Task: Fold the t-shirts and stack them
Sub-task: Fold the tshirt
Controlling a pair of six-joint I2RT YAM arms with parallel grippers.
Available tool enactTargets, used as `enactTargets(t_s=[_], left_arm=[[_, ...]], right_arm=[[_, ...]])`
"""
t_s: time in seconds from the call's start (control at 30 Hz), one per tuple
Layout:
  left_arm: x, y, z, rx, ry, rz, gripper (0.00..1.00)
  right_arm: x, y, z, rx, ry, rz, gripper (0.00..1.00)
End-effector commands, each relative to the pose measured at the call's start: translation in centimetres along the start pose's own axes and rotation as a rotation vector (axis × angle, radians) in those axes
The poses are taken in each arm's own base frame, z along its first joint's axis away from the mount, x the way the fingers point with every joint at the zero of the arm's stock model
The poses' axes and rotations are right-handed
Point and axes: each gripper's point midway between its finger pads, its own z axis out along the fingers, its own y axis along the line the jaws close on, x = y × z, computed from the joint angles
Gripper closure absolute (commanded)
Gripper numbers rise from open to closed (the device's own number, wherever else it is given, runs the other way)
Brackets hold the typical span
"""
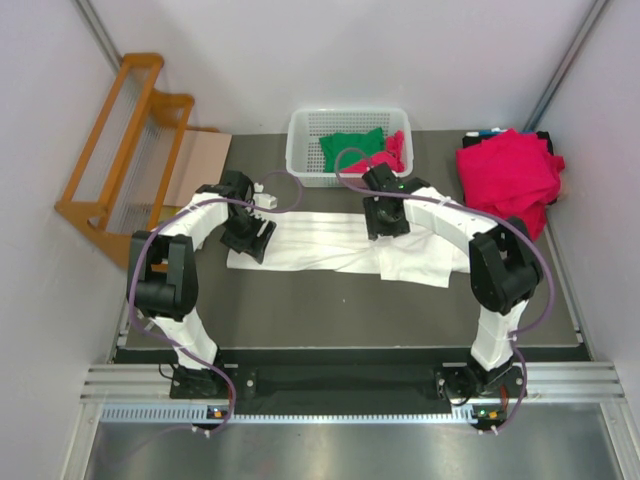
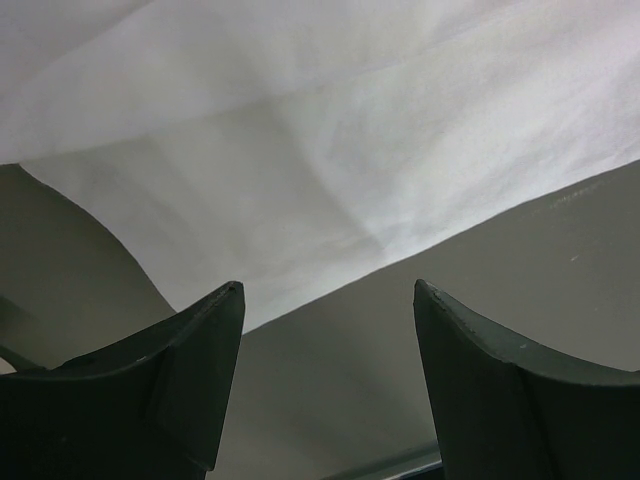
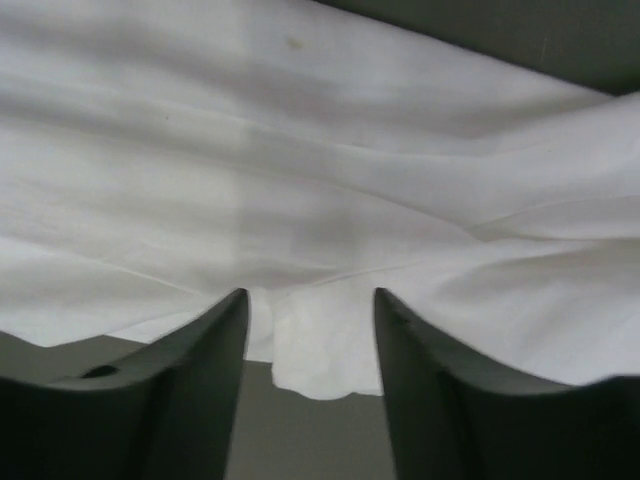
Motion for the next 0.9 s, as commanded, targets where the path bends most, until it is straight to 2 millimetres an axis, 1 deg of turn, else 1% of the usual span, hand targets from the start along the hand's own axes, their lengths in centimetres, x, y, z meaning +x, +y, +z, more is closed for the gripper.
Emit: enactTargets(t_s=[0.0, 0.07, 0.1, 0.17, 0.23, 0.27, 0.3, 0.37, 0.6, 0.77, 0.87], left_arm=[[-0.6, 0.3, -0.2, -0.005, -0.034, 0.012, 0.27], [-0.6, 0.2, -0.2, -0.004, -0.034, 0.009, 0.27], [-0.6, 0.3, -0.2, -0.002, -0.034, 0.009, 0.27], [-0.6, 0.2, -0.1, -0.002, -0.033, 0.01, 0.27], [-0.5, 0.3, -0.1, -0.002, -0.032, 0.008, 0.27], [-0.5, 0.2, 0.0, 0.001, -0.031, 0.01, 0.27], [-0.6, 0.2, -0.1, 0.0, -0.034, 0.01, 0.27], [-0.6, 0.2, 0.0, 0.002, -0.032, 0.008, 0.27], [-0.5, 0.3, -0.1, -0.004, -0.031, 0.01, 0.27], [-0.5, 0.3, -0.2, -0.004, -0.035, 0.009, 0.27], [-0.6, 0.4, -0.3, -0.007, -0.037, 0.009, 0.27]], right_arm=[[-1.6, -0.6, -2.0, 0.041, -0.082, -0.095, 0.61], [-1.7, -0.8, -2.1, 0.056, -0.075, -0.129, 0.61], [-1.3, -0.9, -1.8, 0.066, -0.058, -0.145, 0.6], [-1.1, -1.1, -1.8, 0.077, -0.053, -0.167, 0.59], [-1.1, -0.5, -2.0, 0.061, -0.062, -0.183, 0.59], [-0.9, -0.1, -2.0, 0.037, -0.055, -0.198, 0.57], [-0.8, 0.6, -2.1, 0.022, -0.058, -0.214, 0.57], [-0.8, 1.3, -2.2, 0.005, -0.061, -0.238, 0.56], [0.4, 4.0, -1.4, -0.056, -0.028, -0.322, 0.6], [1.0, 3.8, -0.5, -0.035, -0.007, -0.33, 0.63], [1.5, 3.9, 0.2, -0.034, 0.012, -0.334, 0.63]])
